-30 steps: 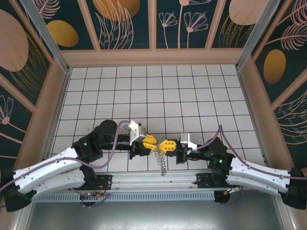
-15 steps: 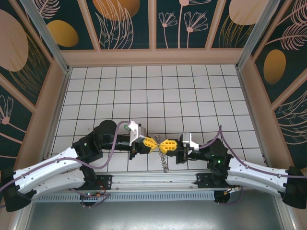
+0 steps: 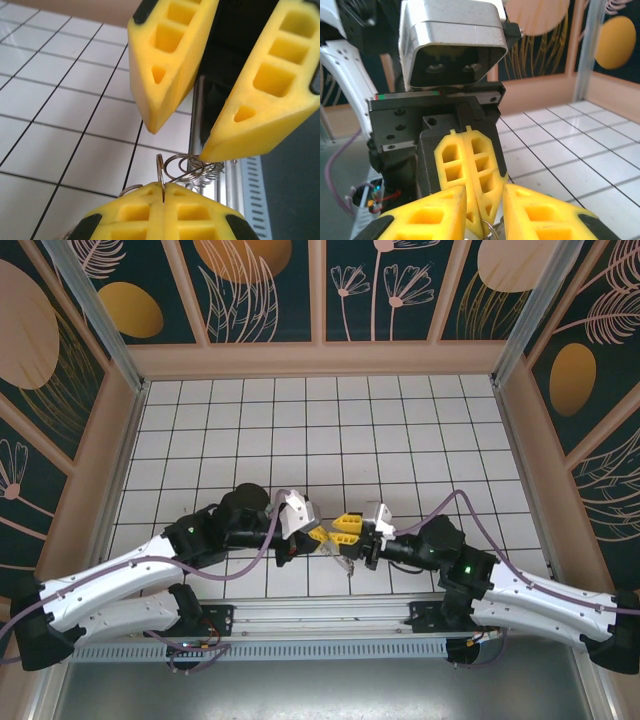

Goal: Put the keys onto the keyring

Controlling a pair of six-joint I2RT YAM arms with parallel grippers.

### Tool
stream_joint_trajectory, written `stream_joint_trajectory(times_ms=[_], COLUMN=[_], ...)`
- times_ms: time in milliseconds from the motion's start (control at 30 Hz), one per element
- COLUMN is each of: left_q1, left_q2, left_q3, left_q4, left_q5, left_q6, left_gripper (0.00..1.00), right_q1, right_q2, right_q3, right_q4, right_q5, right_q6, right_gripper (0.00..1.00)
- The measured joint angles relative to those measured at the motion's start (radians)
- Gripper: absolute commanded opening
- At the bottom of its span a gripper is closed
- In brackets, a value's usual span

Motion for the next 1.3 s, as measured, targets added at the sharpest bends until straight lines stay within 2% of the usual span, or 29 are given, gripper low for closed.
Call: stream_joint_trajectory(times_ms=[267,567,833,1300], left_q1=[0.0,0.0,0.0,0.0], left_q2=[0.024,0.06,0.063,0.058], left_q3=[0.119,0.191,0.198,0.198], left_q4=[-0.198,-0.344,-0.383,-0.386], left_q5=[-0.04,-0.039,-0.041,-0.036], left_q6=[0.067,0.108,0.13,0.134], left_gripper=[0.0,0.0,0.0,0.0], right_q1=[0.037,0.061,0.065,0.065], right_q2=[0.0,0.011,0.032,0.132], right_q3=[0.008,0.008,0.01,0.018], right_q4=[-0.185,-0.194,-0.182,-0.057], right_q5=[0.047,0.036,0.035,0.024], right_q6=[-0.016,-0.026,-0.045,-0.084], right_gripper=[0.29,0.29,0.28,0.25])
